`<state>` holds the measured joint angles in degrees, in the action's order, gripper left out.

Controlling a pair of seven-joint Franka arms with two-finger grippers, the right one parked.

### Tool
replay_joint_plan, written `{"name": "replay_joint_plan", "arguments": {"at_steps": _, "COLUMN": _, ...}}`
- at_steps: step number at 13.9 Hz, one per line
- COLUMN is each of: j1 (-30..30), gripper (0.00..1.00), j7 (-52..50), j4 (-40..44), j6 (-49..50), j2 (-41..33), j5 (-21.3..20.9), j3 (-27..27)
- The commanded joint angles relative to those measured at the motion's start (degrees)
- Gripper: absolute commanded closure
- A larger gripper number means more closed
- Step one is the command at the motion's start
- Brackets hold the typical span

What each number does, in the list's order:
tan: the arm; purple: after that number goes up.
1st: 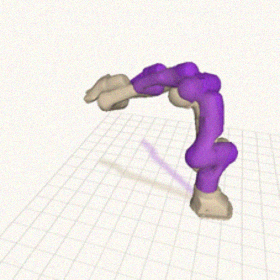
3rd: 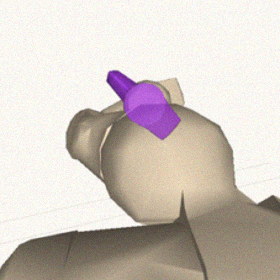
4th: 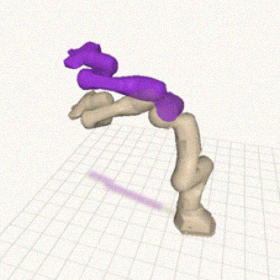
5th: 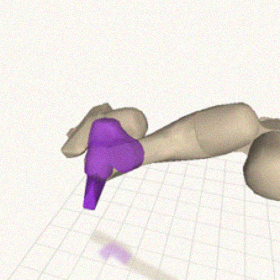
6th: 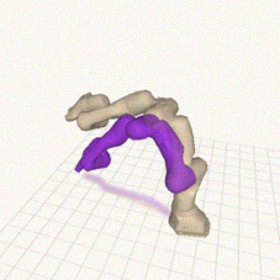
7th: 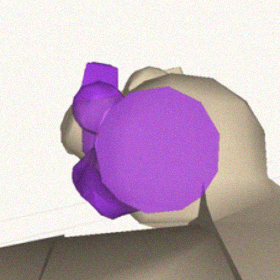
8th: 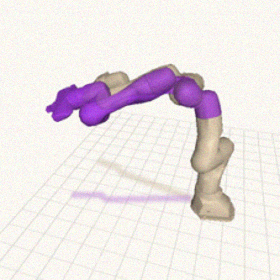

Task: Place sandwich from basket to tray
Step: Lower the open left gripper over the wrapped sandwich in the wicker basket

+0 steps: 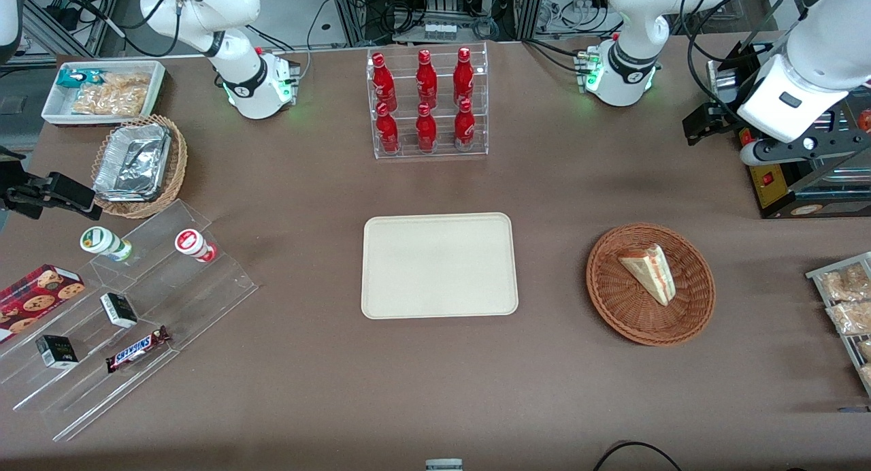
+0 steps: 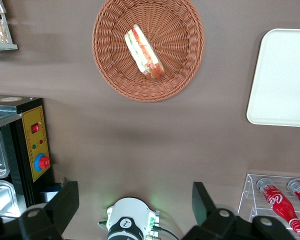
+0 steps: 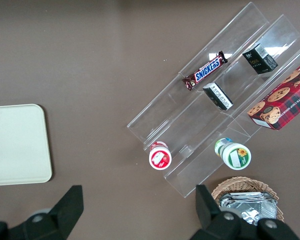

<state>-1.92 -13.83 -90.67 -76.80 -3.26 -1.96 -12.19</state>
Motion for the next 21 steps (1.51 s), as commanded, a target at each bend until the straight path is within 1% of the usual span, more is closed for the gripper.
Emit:
{"name": "replay_joint_plan", "arguments": {"at_steps": 1, "j1": 0.2, "gripper": 0.00, "j7": 0.2, "j4": 0.4, "j6": 0.1, "j2": 0.4, "j5": 0.0, "j3": 0.2}}
{"name": "replay_joint_plan", "arguments": {"at_steps": 3, "j1": 0.1, "gripper": 0.00, "j7": 0.3, "j4": 0.6, "j6": 2.2, "j2": 1.7, "j5": 0.1, "j3": 0.2}}
{"name": "replay_joint_plan", "arguments": {"at_steps": 5, "j1": 0.1, "gripper": 0.00, "j7": 0.3, "j4": 0.8, "j6": 2.1, "j2": 5.8, "j5": -0.1, "j3": 0.5}}
{"name": "replay_joint_plan", "arguments": {"at_steps": 8, "j1": 0.1, "gripper": 0.00, "j7": -0.4, "j4": 0.8, "j6": 0.6, "j2": 13.8, "j5": 0.1, "j3": 3.0}}
{"name": "replay_joint_plan", "arguments": {"at_steps": 10, "j1": 0.1, "gripper": 0.00, "j7": -3.0, "j4": 0.1, "j6": -4.7, "j2": 18.3, "j5": 0.2, "j3": 4.5}}
{"name": "replay_joint_plan", "arguments": {"at_steps": 13, "j1": 0.1, "gripper": 0.00, "j7": -8.5, "j4": -5.6, "j6": -13.5, "j2": 21.2, "j5": 0.0, "j3": 4.8}}
{"name": "replay_joint_plan", "arguments": {"at_steps": 15, "j1": 0.2, "gripper": 0.00, "j7": -18.7, "j4": -8.4, "j6": -20.5, "j2": 22.7, "j5": 0.5, "j3": 4.8}}
{"name": "replay_joint_plan", "arguments": {"at_steps": 17, "j1": 0.2, "gripper": 0.00, "j7": -25.2, "j4": -8.5, "j6": -23.4, "j2": 24.8, "j5": 0.5, "j3": 4.7}}
{"name": "replay_joint_plan", "arguments": {"at_steps": 21, "j1": 0.1, "gripper": 0.00, "j7": -25.9, "j4": -9.1, "j6": -26.4, "j2": 26.4, "j5": 1.3, "j3": 4.7}}
